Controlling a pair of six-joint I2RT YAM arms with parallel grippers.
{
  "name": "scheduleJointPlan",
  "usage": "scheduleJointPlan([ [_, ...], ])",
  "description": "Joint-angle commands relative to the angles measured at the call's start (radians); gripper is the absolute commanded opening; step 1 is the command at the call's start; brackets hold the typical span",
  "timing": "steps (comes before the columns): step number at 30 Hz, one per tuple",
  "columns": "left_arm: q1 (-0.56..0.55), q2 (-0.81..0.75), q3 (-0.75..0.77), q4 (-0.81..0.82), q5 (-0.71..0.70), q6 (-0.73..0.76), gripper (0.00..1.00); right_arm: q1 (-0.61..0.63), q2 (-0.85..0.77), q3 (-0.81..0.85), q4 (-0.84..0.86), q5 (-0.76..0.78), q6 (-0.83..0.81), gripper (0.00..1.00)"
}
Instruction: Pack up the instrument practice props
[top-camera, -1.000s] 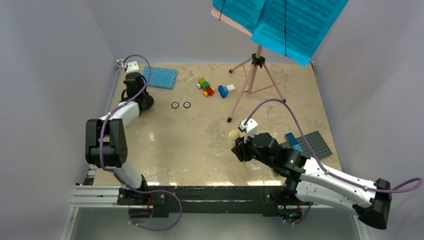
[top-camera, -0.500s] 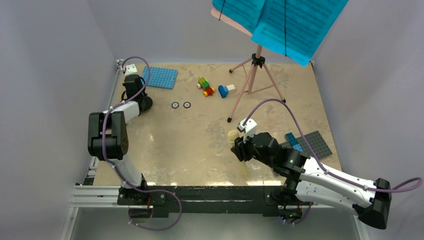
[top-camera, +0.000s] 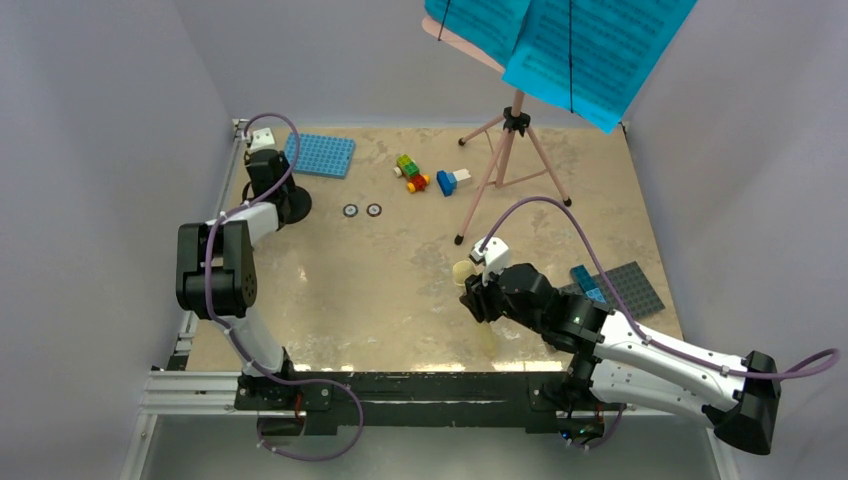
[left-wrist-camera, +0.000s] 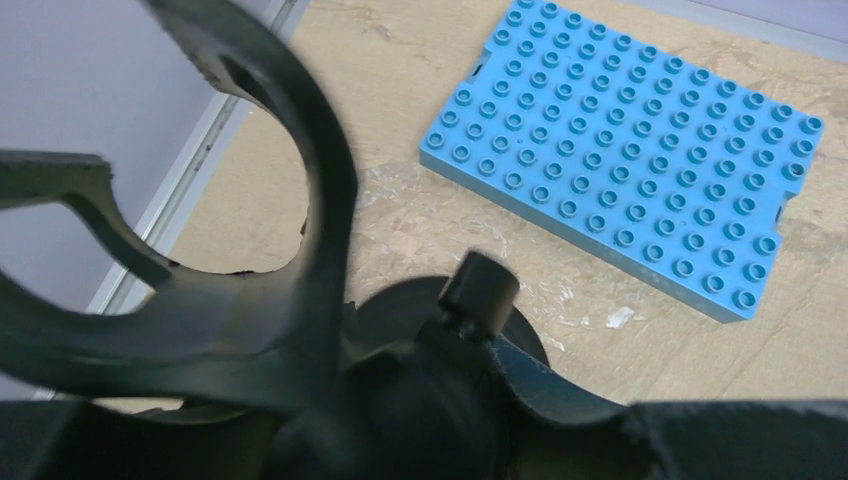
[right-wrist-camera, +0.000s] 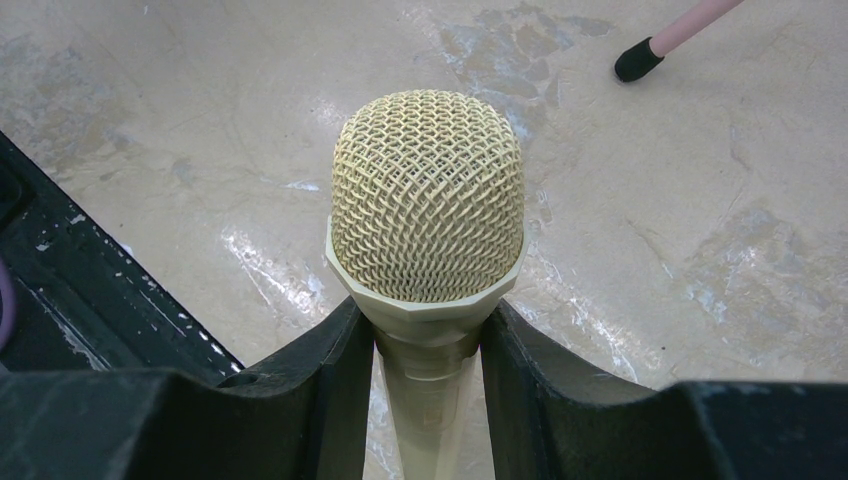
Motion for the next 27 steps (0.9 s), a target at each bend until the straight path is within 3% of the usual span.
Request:
scheduleJointPlan([
  [1, 0.004, -0.037, 0.048, -0.030, 0.020, -0.044, 0.50, -0.002, -0.016, 0.050, 0.042, -0.006, -0.009, 0.00],
  [5, 0.003, -0.126, 0.013, -0.130, 0.037, -0.114, 0.54, -0.002, -0.012, 0.056, 0.041, -0.011, -0.007, 0.00],
  [9, -0.018, -0.296, -0.077, -0.235, 0.035, -0.217, 0.66, -0.002, -0.002, 0.064, 0.048, -0.025, -0.002, 0.00],
  [15, -0.136, -0.512, -0.101, -0.459, -0.064, -0.264, 0.84, -0.002, 0.017, 0.081, 0.064, -0.065, 0.010, 0.00],
  [20, -0.269, -0.741, -0.156, -0.678, -0.053, -0.400, 0.85, -0.011, 0.035, 0.116, 0.061, -0.096, 0.036, 0.00],
  [23, -0.382, -0.898, -0.286, -0.665, 0.014, -0.462, 0.86, -0.066, 0.058, 0.143, 0.063, -0.216, 0.092, 0.00],
  [25, -0.408, -1.006, -0.395, -0.597, 0.185, -0.498, 0.85, -0.110, 0.064, 0.146, 0.082, -0.303, 0.133, 0.00],
  [27, -0.414, -1.099, -0.524, -0.405, 0.445, -0.539, 0.85, -0.170, 0.060, 0.137, 0.124, -0.440, 0.173, 0.00],
])
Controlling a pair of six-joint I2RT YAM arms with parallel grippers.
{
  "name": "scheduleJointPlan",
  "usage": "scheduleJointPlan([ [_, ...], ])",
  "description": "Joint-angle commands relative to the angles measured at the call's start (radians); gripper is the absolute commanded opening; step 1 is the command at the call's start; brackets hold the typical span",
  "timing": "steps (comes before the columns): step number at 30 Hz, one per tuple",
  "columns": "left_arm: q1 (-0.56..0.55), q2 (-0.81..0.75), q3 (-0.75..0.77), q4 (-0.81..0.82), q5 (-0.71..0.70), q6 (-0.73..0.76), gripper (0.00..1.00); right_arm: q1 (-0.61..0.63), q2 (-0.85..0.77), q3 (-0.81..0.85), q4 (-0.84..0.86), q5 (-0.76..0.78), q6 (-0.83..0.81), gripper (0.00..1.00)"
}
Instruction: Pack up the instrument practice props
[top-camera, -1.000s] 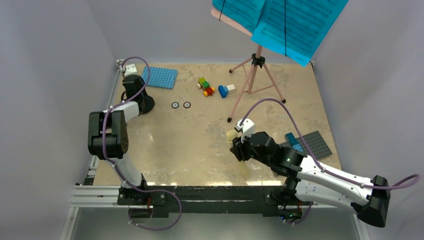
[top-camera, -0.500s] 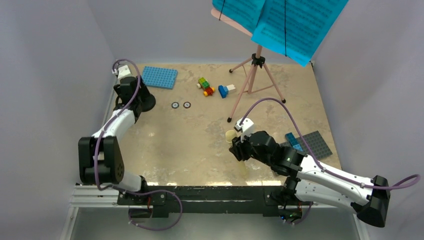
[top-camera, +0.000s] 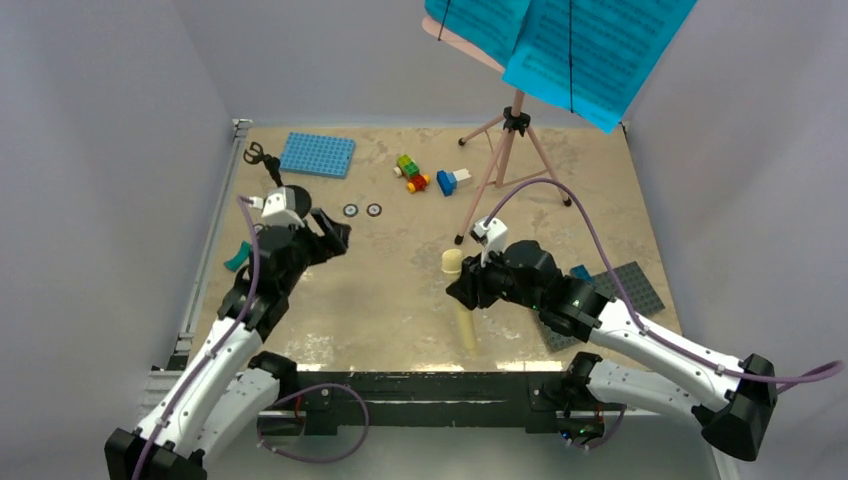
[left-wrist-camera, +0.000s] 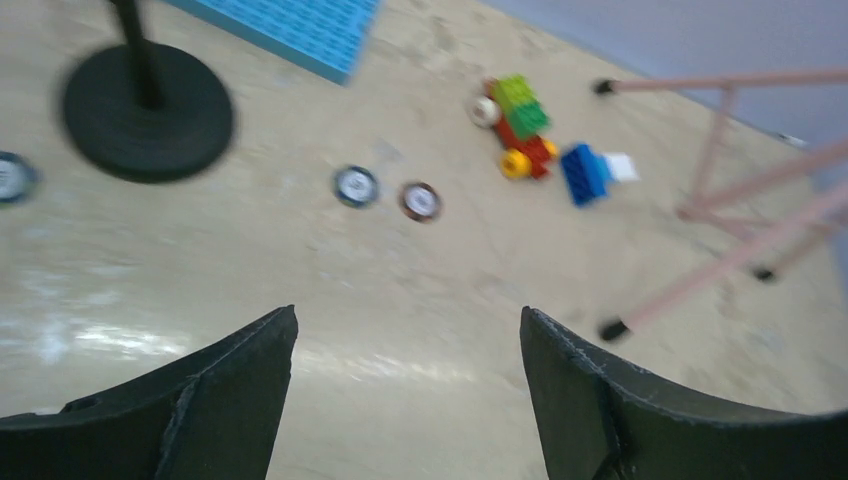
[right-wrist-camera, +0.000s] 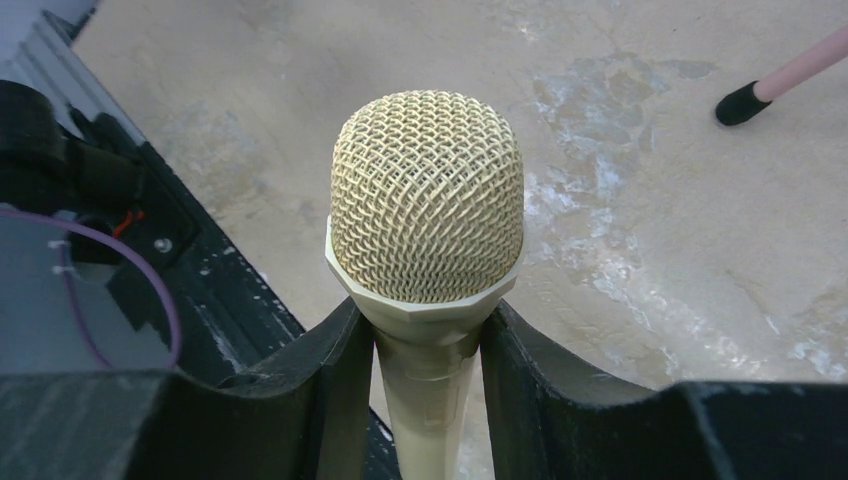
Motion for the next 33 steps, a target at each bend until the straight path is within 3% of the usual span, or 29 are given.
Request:
scheduleJointPlan([
  [1, -0.023, -0.165, -0.256, 0.276, 0.544, -0.182, 0.85, -0.120, -0.006, 0.032, 0.134, -0.320, 0.121, 0.00],
  [4, -0.067, -0.195, -0.386, 0.509, 0.737, -0.283, 0.93, -0.206, 0.002, 0.017, 0.226, -0.492, 0.207, 0.00],
  [10, -0.290, -0.218, -0.407, 0.577, 0.703, -0.200, 0.95, -0.240, 0.076, 0.025, 0.380, -0.623, 0.341, 0.00],
  [13, -0.345, -0.229, -0.416, 0.635, 0.701, -0.181, 0.94, -0.240, 0.125, 0.030, 0.445, -0.646, 0.398, 0.00],
  [25, -0.470, -0.109, -0.442, 0.828, 0.725, -0.187, 0.86, -0.235, 0.220, 0.028, 0.664, -0.622, 0.587, 0.00],
  [29, -0.491, -0.088, -0.455, 0.867, 0.694, -0.191, 0.84, -0.201, 0.242, 0.054, 0.663, -0.619, 0.581, 0.00],
  [31, -0.497, -0.074, -0.453, 0.894, 0.680, -0.198, 0.78, -0.183, 0.256, 0.065, 0.649, -0.615, 0.568, 0.00],
  [33, -0.500, -0.063, -0.442, 0.904, 0.680, -0.189, 0.65, -0.176, 0.257, 0.061, 0.645, -0.609, 0.563, 0.00],
])
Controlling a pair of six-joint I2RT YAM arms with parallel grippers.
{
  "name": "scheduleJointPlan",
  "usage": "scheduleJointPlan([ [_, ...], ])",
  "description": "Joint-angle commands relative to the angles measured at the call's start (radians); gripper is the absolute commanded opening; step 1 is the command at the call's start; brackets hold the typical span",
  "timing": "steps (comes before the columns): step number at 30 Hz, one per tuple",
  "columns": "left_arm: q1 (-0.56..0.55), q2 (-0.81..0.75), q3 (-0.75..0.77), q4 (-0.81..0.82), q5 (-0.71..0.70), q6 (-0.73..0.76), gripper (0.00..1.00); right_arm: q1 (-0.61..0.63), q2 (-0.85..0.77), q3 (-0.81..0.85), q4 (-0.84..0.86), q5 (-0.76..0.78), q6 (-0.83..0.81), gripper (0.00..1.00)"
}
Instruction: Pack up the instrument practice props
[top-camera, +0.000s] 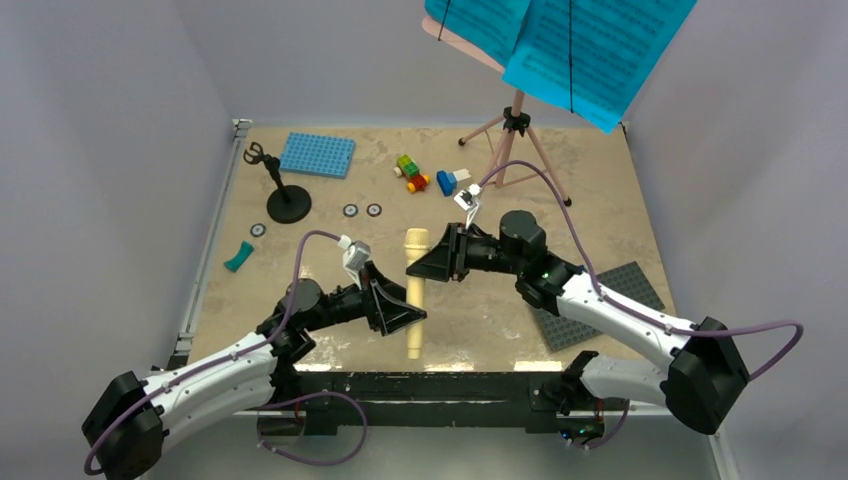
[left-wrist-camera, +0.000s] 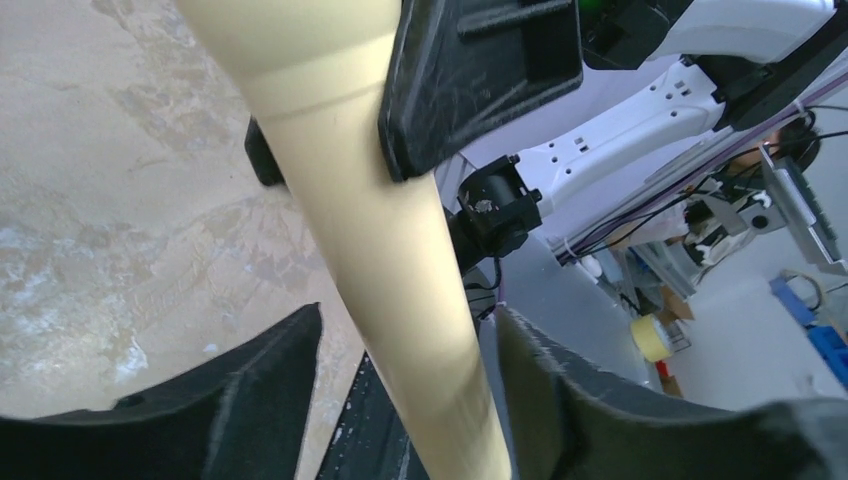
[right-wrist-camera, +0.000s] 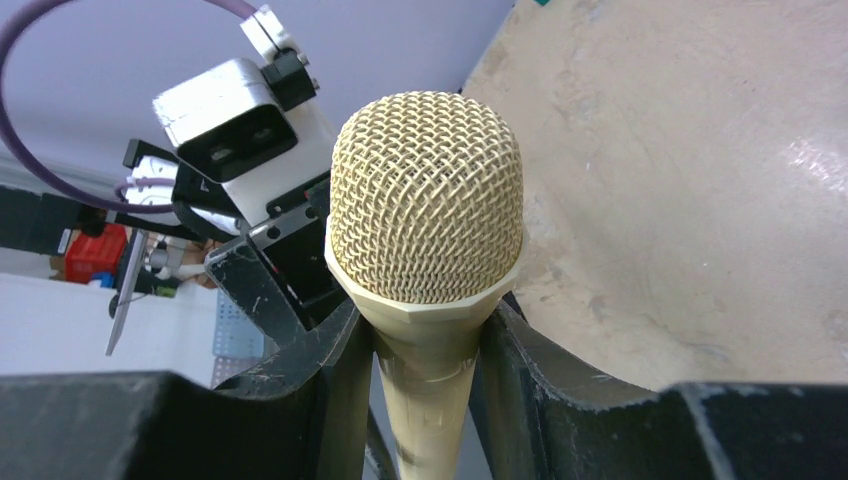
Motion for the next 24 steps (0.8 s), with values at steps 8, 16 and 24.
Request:
scheduleJointPlan([
  [8, -0.012, -0.024, 0.000, 0.054, -0.083, 0.022, 0.00, 0.023, -0.038, 0.039, -0.025, -0.008, -0.064, 0.40],
  [16, -0.008, -0.253, 0.124, -0.620, -0.661, 0.042, 0.00, 0.007, -0.191, 0.038, -0.373, 0.176, -0.241, 0.87],
  [24, 0.312, -0.072, 0.194, -0.865, -0.611, -0.085, 0.00, 0.006, -0.281, -0.085, -0.422, 0.232, -0.269, 0.88],
])
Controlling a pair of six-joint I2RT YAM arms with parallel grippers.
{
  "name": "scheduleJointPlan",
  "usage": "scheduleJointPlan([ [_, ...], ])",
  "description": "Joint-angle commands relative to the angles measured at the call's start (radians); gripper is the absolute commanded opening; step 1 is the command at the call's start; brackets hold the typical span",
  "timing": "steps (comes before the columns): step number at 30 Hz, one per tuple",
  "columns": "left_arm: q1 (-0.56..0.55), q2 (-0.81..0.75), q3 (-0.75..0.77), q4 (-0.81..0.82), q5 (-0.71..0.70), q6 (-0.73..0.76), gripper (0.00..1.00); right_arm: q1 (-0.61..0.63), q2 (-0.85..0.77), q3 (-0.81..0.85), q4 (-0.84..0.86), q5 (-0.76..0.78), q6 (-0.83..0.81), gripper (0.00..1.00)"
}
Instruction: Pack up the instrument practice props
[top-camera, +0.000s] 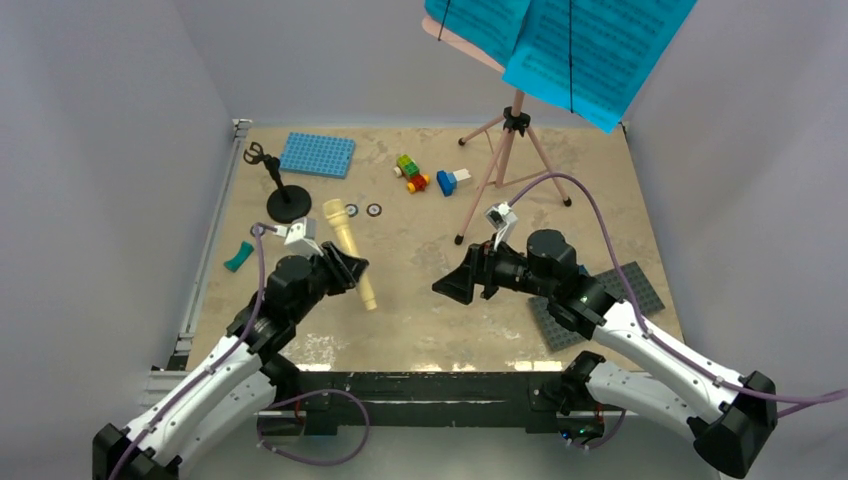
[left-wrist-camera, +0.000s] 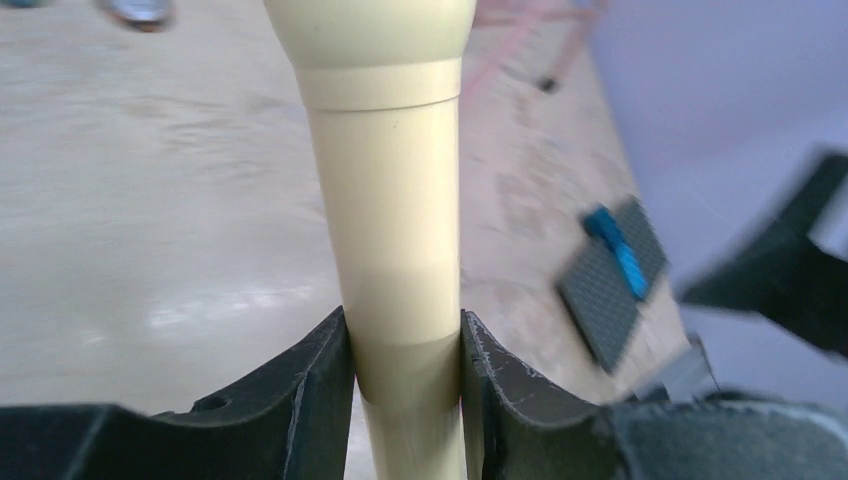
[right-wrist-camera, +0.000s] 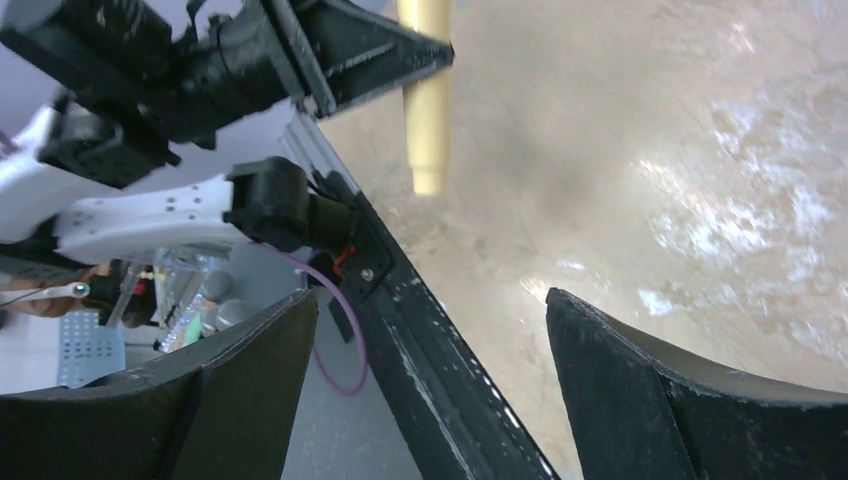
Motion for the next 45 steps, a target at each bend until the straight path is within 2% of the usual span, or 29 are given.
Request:
scheduleJointPlan([
  [1, 0.116, 0.103, 0.024, -0.150, -0.069, -0.071, 0.00, -0.002, -0.003, -0.042, -0.071, 0.047, -0.044, 0.88],
  [4, 0.189, 0.196, 0.057, -0.172, -0.140, -0.098, 0.00, -0.002, -0.008, -0.043, -0.096, 0.057, -0.062, 0.87],
  [10, 0.385, 0.367, 0.121, -0.159, -0.184, -0.154, 0.00, -0.002, -0.018, -0.039, -0.124, 0.063, -0.089, 0.87],
  [15, 0.531, 0.518, 0.188, -0.115, -0.123, -0.154, 0.00, -0.002, -0.054, -0.031, -0.156, 0.069, -0.117, 0.87],
  [21, 0.595, 0.650, 0.223, -0.021, -0.100, -0.118, 0.00, -0.002, -0.111, -0.029, -0.207, 0.125, -0.161, 0.88],
  [25, 0.685, 0.760, 0.269, 0.000, -0.032, -0.110, 0.00, -0.002, -0.129, -0.034, -0.237, 0.144, -0.183, 0.88],
  [31, 0.706, 0.895, 0.409, -0.075, -0.023, -0.109, 0.00, -0.003, -0.132, -0.023, -0.269, 0.165, -0.203, 0.88],
  [32, 0.708, 0.917, 0.431, -0.096, -0.019, -0.110, 0.02, -0.003, -0.135, -0.023, -0.271, 0.168, -0.205, 0.88],
  [36, 0.711, 0.988, 0.504, -0.183, -0.005, -0.116, 0.23, -0.002, -0.154, -0.026, -0.276, 0.173, -0.205, 0.88],
  [38, 0.713, 1.009, 0.520, -0.214, -0.001, -0.119, 0.29, -0.002, -0.160, -0.023, -0.284, 0.176, -0.207, 0.88],
  [45, 0.714, 1.034, 0.528, -0.250, 0.019, -0.128, 0.32, -0.002, -0.197, -0.018, -0.317, 0.198, -0.213, 0.88],
])
